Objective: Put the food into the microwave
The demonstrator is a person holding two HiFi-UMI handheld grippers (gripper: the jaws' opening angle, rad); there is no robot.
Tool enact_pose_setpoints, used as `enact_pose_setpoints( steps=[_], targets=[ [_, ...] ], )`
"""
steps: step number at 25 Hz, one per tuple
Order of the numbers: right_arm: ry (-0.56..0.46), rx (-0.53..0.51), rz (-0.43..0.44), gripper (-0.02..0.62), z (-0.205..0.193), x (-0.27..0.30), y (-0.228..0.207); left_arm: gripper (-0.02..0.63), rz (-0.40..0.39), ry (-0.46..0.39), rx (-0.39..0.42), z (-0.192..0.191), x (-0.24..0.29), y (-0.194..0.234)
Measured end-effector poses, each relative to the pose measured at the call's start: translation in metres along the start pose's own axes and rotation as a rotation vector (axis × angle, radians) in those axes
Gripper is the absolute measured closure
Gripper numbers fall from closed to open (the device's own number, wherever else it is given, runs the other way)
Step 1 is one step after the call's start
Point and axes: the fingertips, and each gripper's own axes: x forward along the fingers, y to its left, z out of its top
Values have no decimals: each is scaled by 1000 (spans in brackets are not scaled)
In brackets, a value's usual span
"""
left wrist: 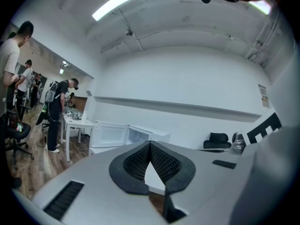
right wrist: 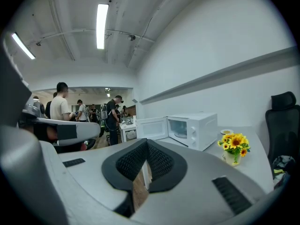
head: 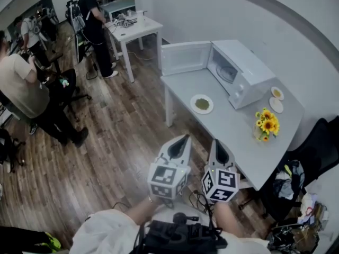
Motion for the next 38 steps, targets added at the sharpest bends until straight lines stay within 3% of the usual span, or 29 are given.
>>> enact_pose_setpoints(
  steps=[15, 28, 38],
  targets=[
    [25, -5, 5, 572, 13, 75, -50, 597, 9, 9, -24, 9, 96, 10],
    [48, 4, 45, 572, 16, 133, -57, 597, 57, 37, -27, 7, 139, 42],
    [48, 3, 14, 572, 18, 185, -61, 597, 21, 47, -19, 8, 186, 74]
  ],
)
